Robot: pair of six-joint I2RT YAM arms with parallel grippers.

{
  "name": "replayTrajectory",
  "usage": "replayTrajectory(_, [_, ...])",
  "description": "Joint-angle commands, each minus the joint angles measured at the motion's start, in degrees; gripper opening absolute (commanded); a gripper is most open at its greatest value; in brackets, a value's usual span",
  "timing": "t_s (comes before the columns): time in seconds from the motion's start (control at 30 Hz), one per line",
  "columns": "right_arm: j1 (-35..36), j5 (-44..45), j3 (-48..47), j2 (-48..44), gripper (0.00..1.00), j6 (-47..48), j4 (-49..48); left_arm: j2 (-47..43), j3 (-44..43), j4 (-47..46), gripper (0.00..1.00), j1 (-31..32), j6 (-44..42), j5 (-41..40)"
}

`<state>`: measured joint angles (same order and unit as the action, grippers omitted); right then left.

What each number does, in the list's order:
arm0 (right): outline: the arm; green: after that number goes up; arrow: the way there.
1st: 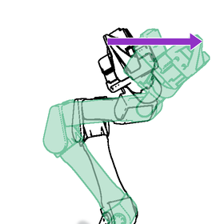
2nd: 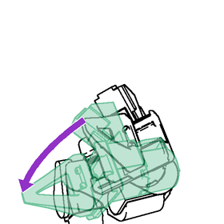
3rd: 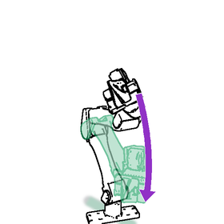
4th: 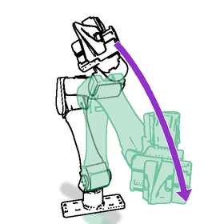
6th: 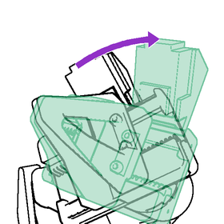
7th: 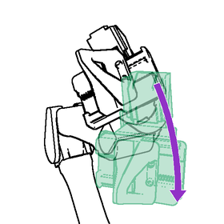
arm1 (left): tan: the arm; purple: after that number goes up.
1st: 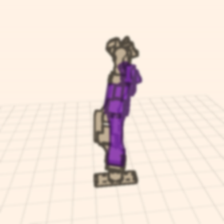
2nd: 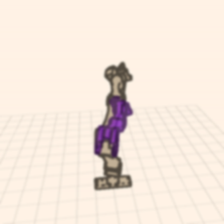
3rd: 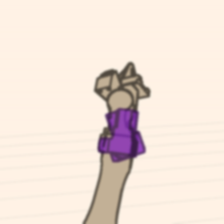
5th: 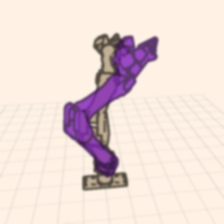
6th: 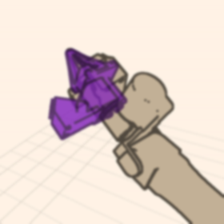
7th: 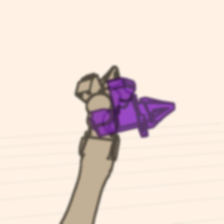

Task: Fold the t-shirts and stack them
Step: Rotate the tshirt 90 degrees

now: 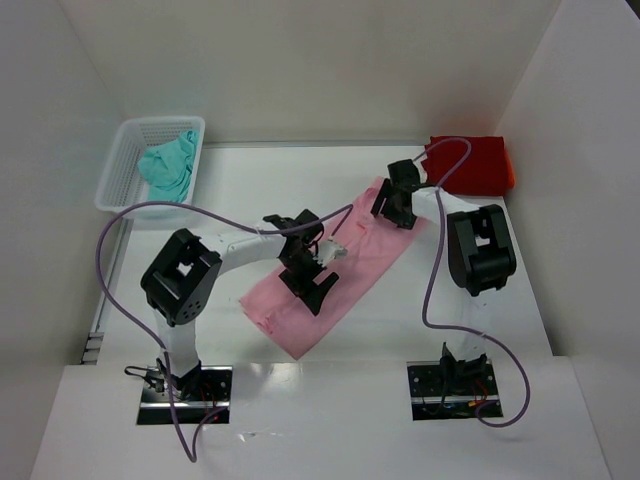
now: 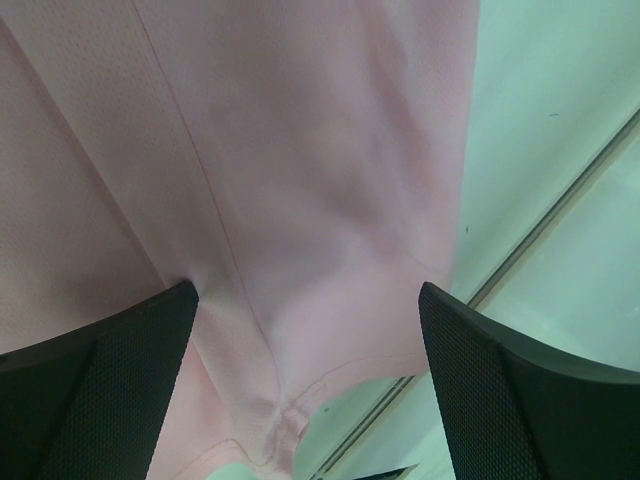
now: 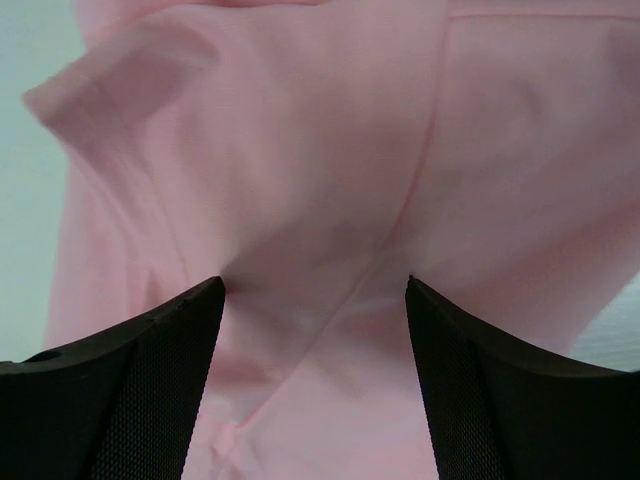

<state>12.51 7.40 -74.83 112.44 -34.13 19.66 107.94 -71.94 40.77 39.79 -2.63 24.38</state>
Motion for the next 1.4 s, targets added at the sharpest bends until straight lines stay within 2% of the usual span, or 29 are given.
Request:
replayTrajectory(0.0, [1.9,1.7,-3.5,2.3,0.79,0.7,0.8,-1.0,1.2,-2.0,1.00,0.7,2.7,-6.4])
replayTrajectory(0.33, [3.0,1.0,-13.3,10.9,0.79,1.3,0.8,-14.2,0.0,-5.7,1.00,0.2,6.5,-11.5])
replayTrajectory(0.53, [4.8,-1.2,-24.3,18.7,0.79,2.8,1.9,-14.8,0.0,-4.7,1.00,0.2,7.0,-12.1])
replayTrajectory(0.8, [11.1,-4.3,-39.8,27.3,0.80,4.4,4.9,-15.9,0.0,-6.3,1.00,0.2,9.8,-18.6])
replayTrajectory(0.97, [14.8,-6.5,-45.2,31.4,0.80,5.9,4.9,-15.9,1.3,-6.8,1.00,-0.3,10.3,-18.6])
replayTrajectory(1.07, [15.3,-9.1,-48.0,32.2,0.82,6.4,4.9,-16.5,2.8,-7.6,1.00,-0.3,10.9,-18.0])
replayTrajectory(1.17, [15.3,-7.1,-49.7,32.8,0.84,7.6,5.6,-17.8,4.1,-8.2,1.00,-0.3,10.9,-18.0])
replayTrajectory(1.37, [12.5,-7.0,-46.3,23.5,0.89,8.1,5.1,-21.0,4.1,-8.2,1.00,-0.3,13.4,-19.9])
